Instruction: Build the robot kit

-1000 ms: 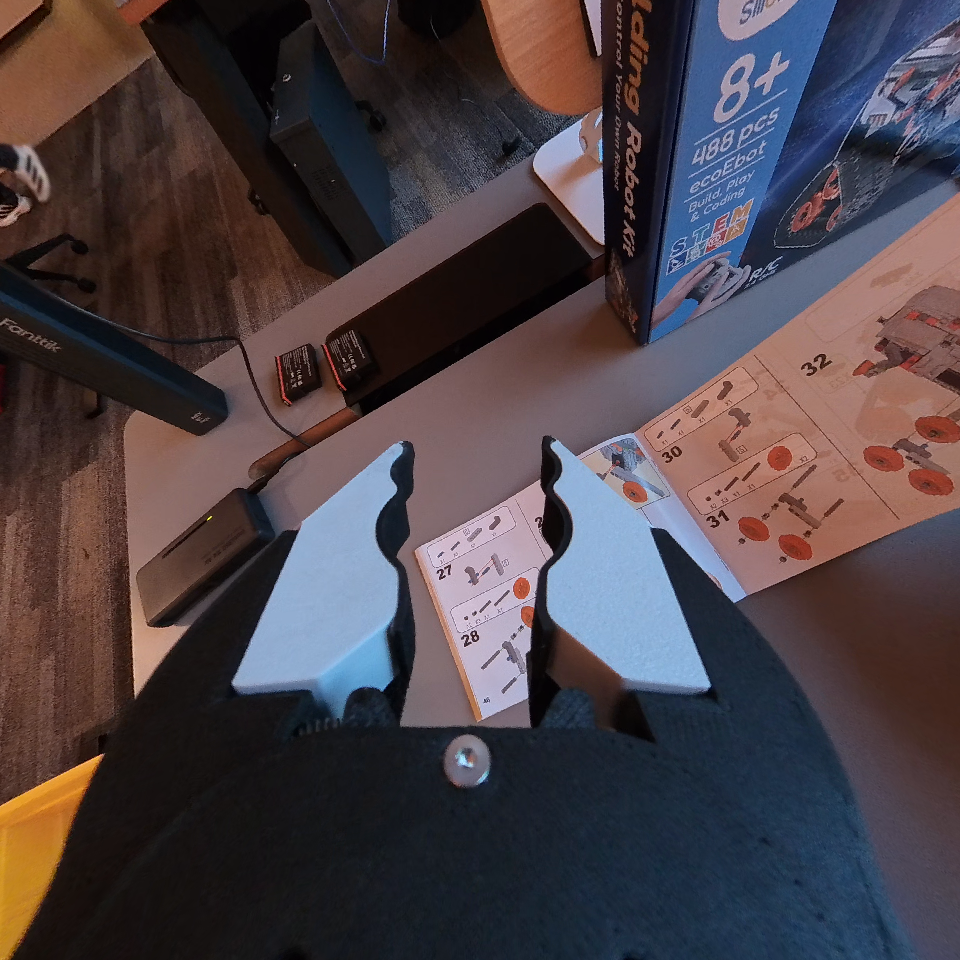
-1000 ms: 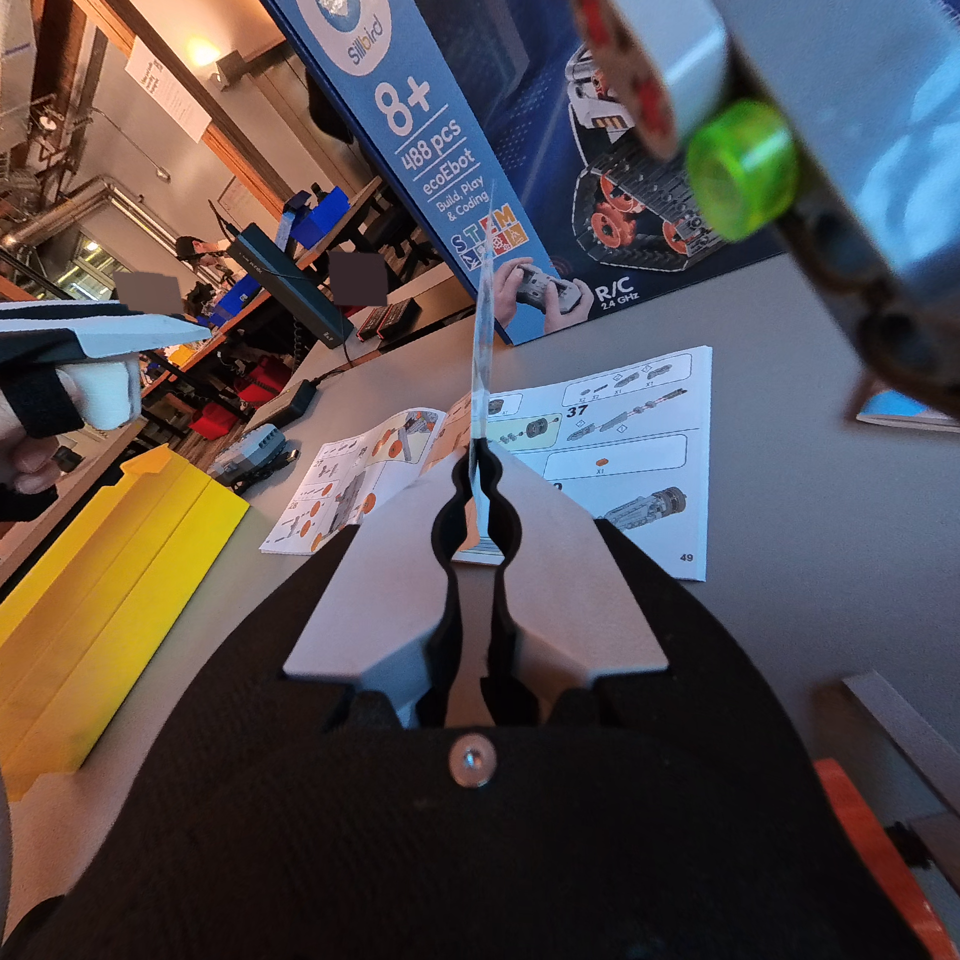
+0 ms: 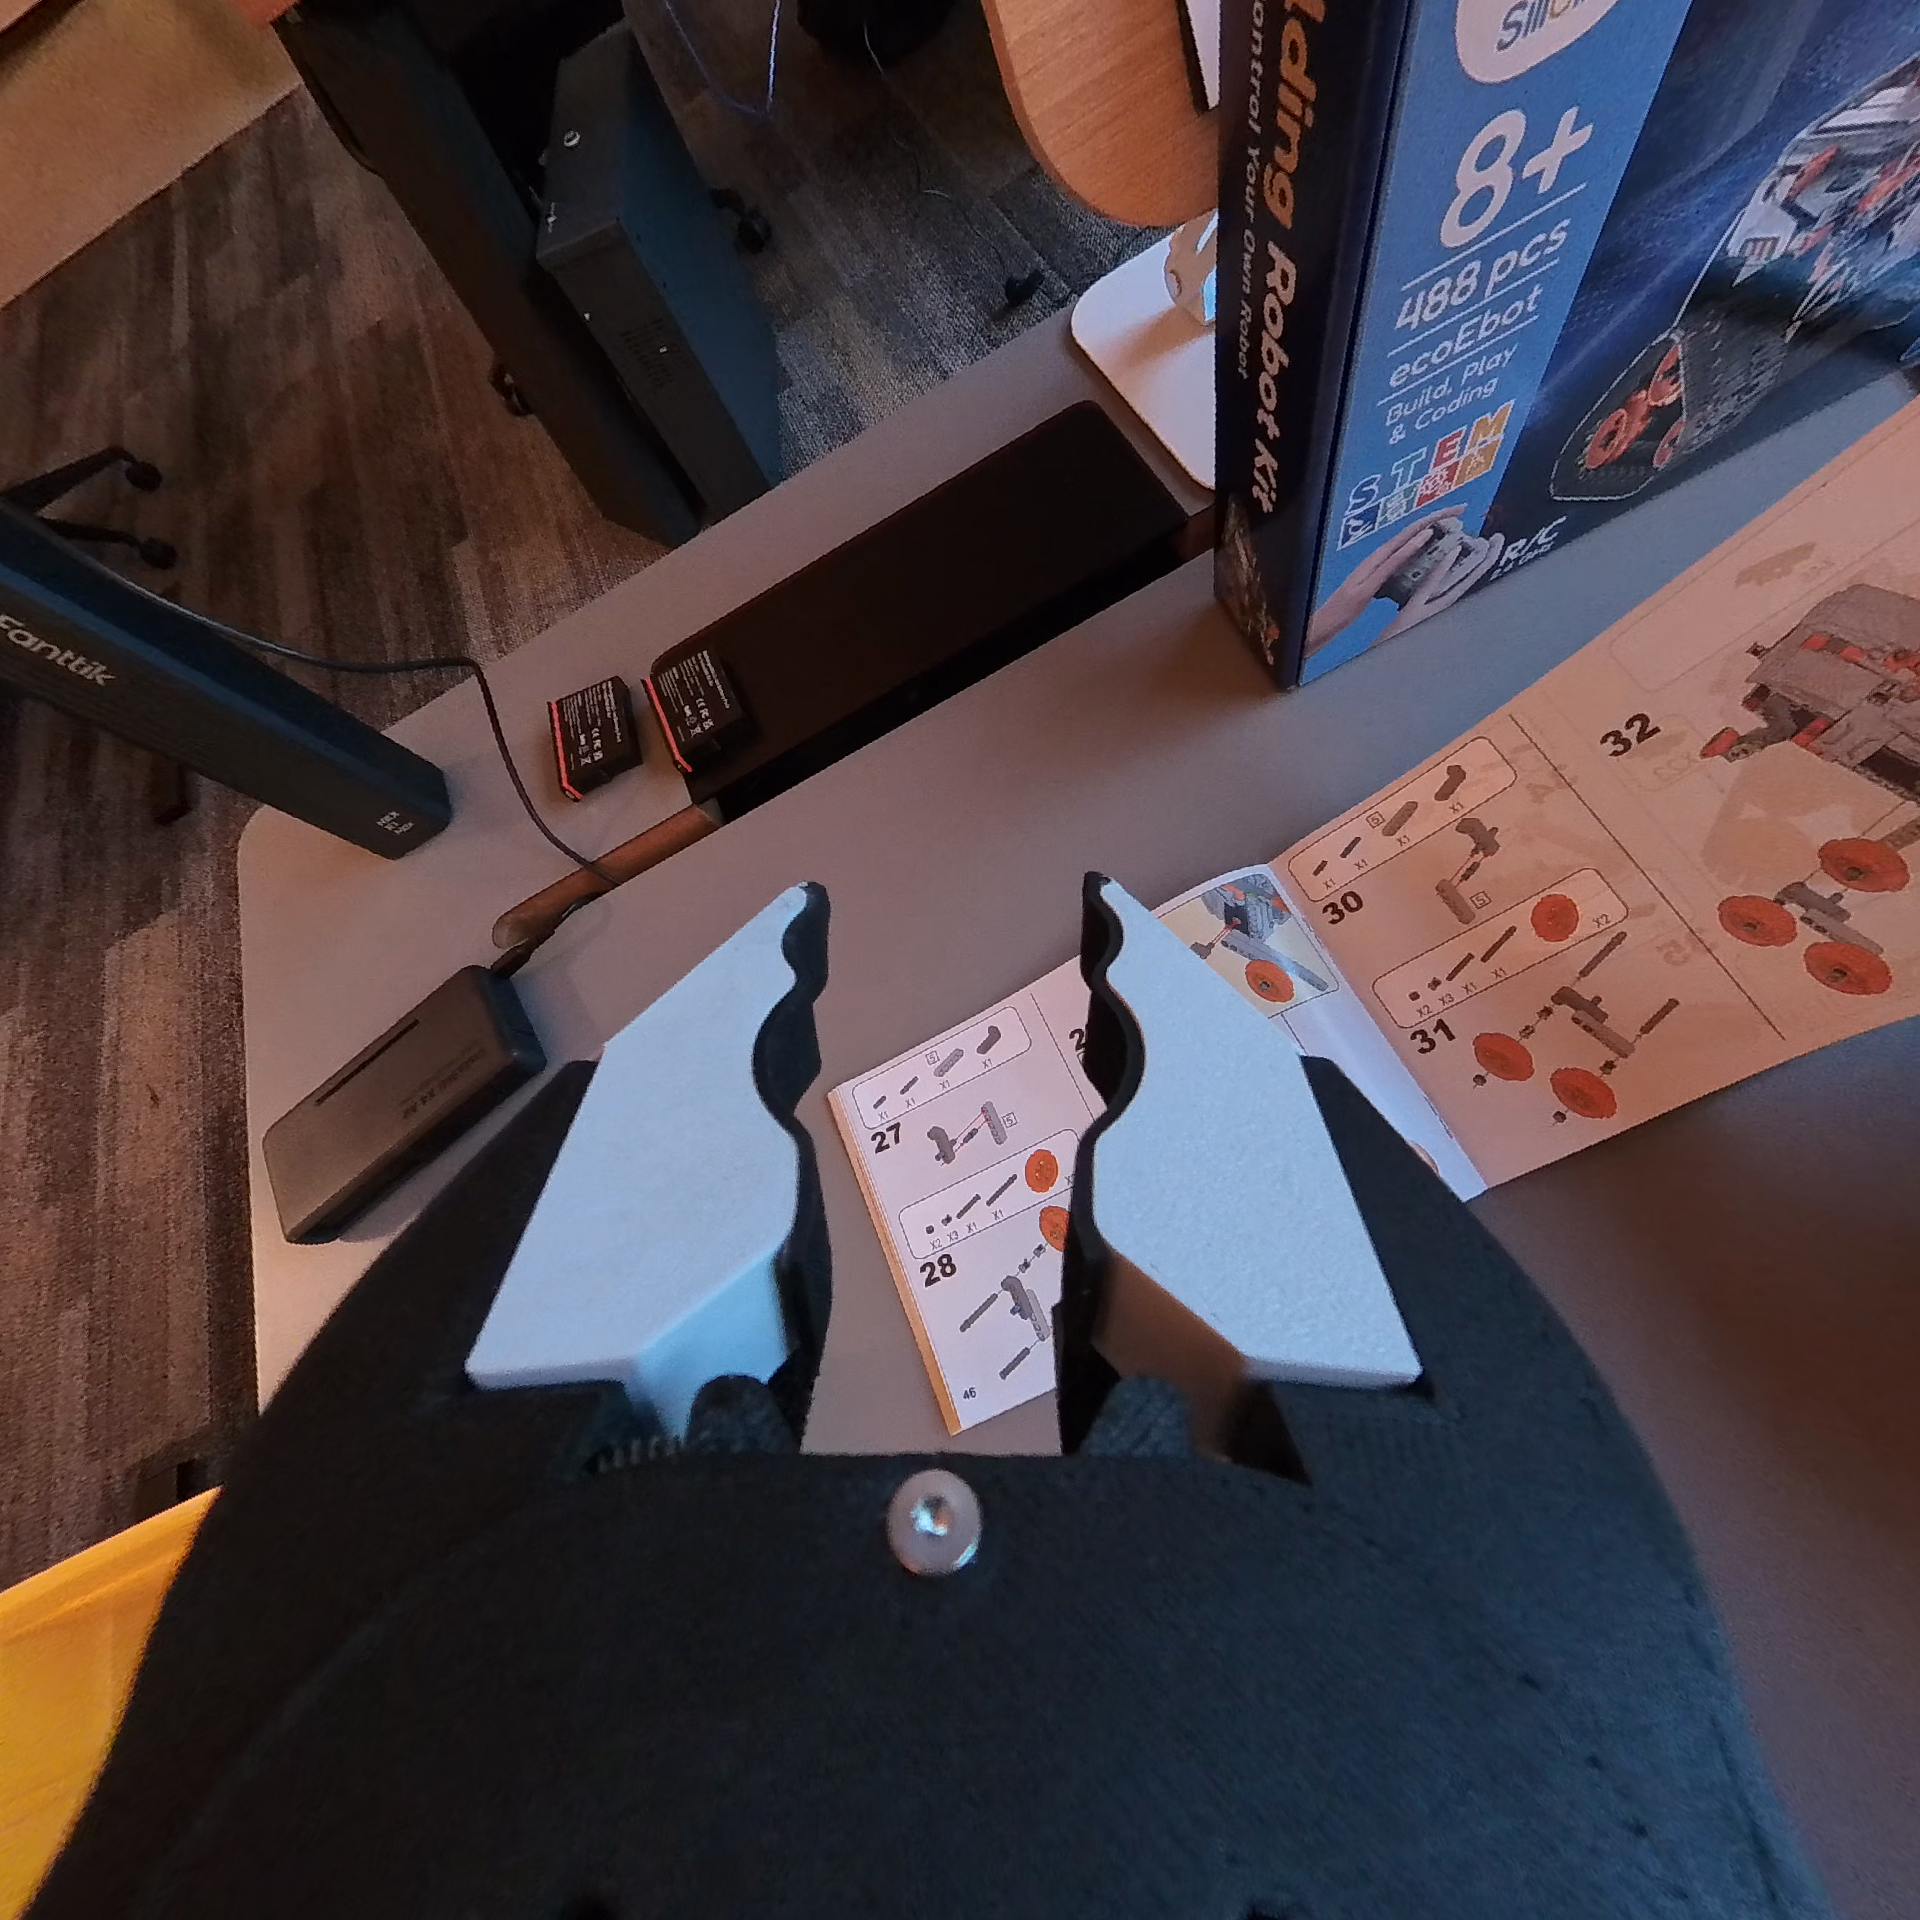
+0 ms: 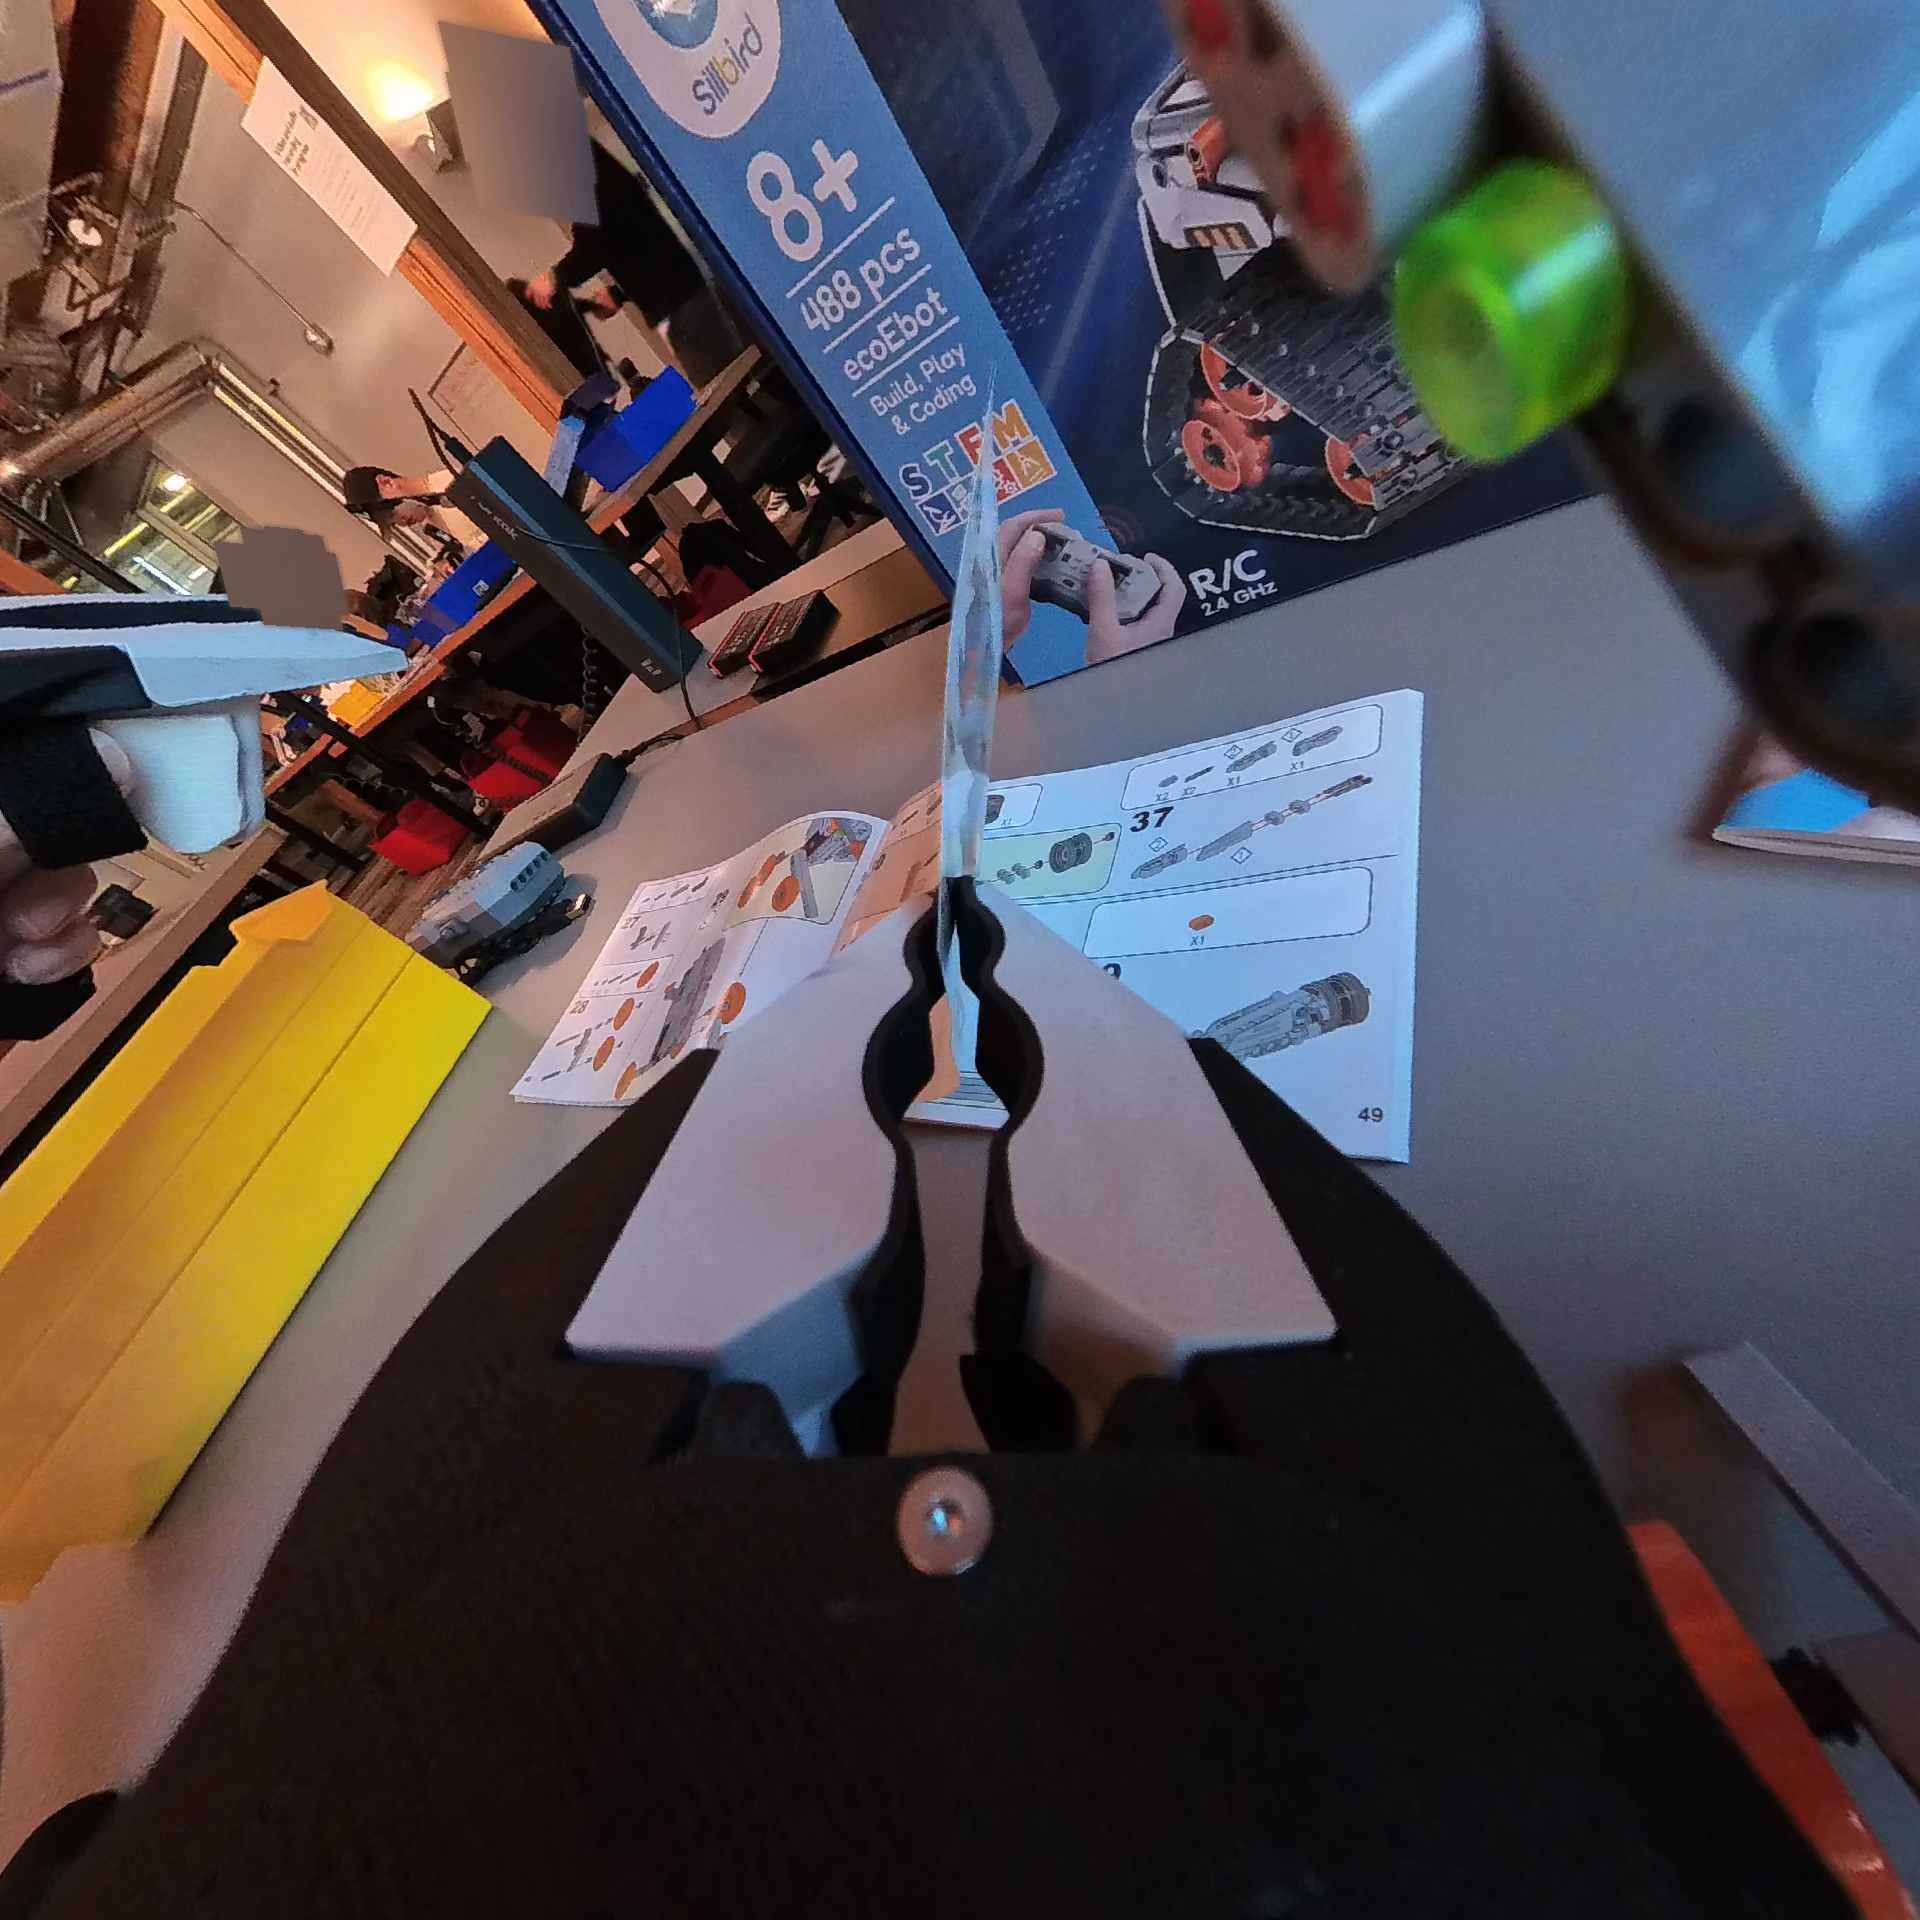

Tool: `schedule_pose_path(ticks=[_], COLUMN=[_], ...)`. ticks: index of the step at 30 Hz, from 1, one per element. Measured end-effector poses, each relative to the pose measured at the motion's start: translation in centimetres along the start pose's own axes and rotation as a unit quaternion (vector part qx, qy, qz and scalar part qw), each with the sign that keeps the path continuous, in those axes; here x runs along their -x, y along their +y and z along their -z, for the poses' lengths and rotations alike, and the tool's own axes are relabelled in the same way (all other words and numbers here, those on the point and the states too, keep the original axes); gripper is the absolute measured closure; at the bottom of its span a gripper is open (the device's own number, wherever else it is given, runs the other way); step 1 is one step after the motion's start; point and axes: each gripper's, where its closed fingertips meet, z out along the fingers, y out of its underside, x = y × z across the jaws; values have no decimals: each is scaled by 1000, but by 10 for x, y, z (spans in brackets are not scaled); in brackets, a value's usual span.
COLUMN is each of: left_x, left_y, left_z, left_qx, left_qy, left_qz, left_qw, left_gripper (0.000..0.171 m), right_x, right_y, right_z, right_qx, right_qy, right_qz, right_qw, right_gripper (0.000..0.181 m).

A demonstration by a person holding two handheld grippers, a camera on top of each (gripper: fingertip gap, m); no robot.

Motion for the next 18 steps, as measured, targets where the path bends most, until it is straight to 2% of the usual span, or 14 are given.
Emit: schedule_pose_path(ticks=[4, 9, 13, 18], left_x=[-1, -5, -11, -17], left_y=[0, -3, -8, -12], left_z=[0, 1, 5, 12], left_qx=[-2, -10, -22, -32], left_qy=[6, 24, 46, 68], left_qz=[3, 13, 22, 30], left_qw=[1000, 1000, 998, 997], left_gripper=[124, 124, 124, 124], right_x=[0, 6, 18, 20], right_y=[0, -1, 12, 12], right_z=[-1, -5, -14, -21], right_qx=[-2, -13, -1, 2], right_qy=[8, 50, 90, 130], right_qz=[22, 96, 171, 238], right_qw=[1000, 994, 981, 963], right_gripper=[181, 181, 181, 181])
